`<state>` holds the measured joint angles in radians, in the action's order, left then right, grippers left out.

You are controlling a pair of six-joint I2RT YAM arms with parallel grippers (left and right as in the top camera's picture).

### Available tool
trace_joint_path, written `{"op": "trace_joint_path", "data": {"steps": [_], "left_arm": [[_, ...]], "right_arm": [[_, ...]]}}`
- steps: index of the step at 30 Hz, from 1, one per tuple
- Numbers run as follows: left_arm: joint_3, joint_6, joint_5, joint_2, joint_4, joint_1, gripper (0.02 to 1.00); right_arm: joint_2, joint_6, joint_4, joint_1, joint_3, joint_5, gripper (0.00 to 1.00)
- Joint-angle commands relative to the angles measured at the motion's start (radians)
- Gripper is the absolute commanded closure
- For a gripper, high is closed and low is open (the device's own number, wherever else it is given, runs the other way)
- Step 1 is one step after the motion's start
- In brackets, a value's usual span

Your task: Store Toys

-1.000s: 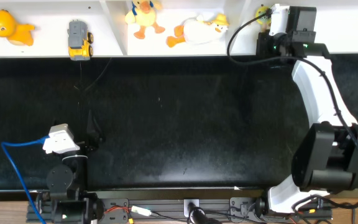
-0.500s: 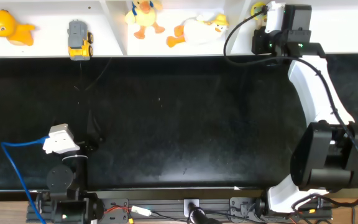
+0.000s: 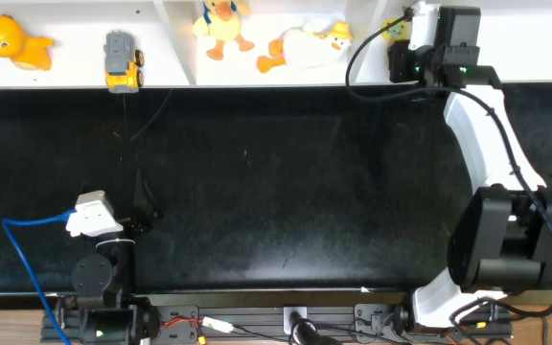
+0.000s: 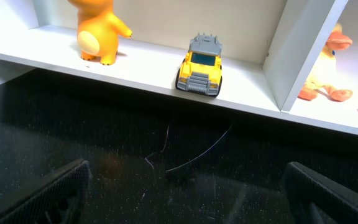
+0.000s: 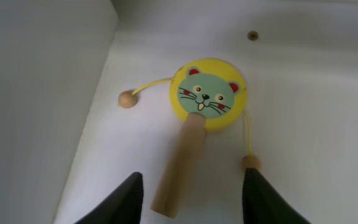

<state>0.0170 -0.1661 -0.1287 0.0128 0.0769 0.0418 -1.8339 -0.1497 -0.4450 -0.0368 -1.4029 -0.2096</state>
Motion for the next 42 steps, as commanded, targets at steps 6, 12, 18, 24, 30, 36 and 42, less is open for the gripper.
{"op": "trace_joint_path", "data": {"steps": [6,12,18,24,30,36,42], "left_arm": [[-0.009,-0.011,-0.004,-0.01,-0.005,0.008,0.02],[-0.009,-0.011,-0.004,-0.01,-0.005,0.008,0.02],[-0.009,-0.011,-0.004,-0.01,-0.005,0.008,0.02],[-0.009,-0.011,-0.004,-0.01,-0.005,0.008,0.02],[-0.009,-0.011,-0.004,-0.01,-0.005,0.008,0.02],[-0.009,-0.011,-0.004,-0.01,-0.005,0.008,0.02],[-0.009,-0.011,-0.004,-0.01,-0.005,0.008,0.02]], "right_arm": [[0.109,0.06,-0.132,0.004,-0.032,0.005,0.421],[0.278,0.066,-0.361,0.004,-0.032,0.051,0.299],[0.429,0.124,-0.597,0.004,-0.032,0.054,0.005],[0.563,0.192,-0.802,0.004,-0.032,0.053,0.007],[0.669,0.243,-0.878,0.004,-0.032,0.015,0.005],[0.718,0.315,-0.887,0.004,-0.032,0.016,0.005],[0.683,0.38,-0.91,-0.02,-0.032,0.212,0.005]]}}
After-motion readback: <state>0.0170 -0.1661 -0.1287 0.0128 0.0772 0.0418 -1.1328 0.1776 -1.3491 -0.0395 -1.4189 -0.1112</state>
